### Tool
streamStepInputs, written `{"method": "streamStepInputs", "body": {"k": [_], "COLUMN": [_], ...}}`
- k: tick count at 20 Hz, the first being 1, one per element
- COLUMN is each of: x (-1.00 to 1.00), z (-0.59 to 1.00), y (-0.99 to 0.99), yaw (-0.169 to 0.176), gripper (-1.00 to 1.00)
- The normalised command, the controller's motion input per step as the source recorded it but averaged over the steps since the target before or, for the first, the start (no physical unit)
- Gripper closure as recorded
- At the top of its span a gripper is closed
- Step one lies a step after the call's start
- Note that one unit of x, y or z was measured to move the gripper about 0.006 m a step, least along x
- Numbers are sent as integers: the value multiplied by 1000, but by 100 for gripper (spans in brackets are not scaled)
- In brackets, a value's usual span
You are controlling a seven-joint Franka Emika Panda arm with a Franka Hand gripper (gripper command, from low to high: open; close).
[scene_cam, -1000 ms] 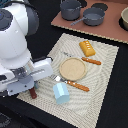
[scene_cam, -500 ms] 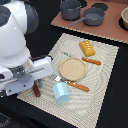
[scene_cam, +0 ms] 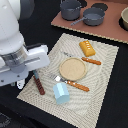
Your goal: Interact with the objects in diverse but meaningful ways.
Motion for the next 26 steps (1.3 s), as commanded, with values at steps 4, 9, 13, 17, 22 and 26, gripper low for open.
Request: {"method": "streamStepInputs", "body": {"k": [4, 9, 13, 17, 22, 26], "x": [-459, -486, -436, -236, -140, -136], "z": [-64, -211, -309, -380, -422, -448], "y": [0, 0, -1, 0, -5, -21], "yaw": [0, 0, 0, 0, -2, 0], "gripper": [-100, -100, -100, -100, -100, -100]}}
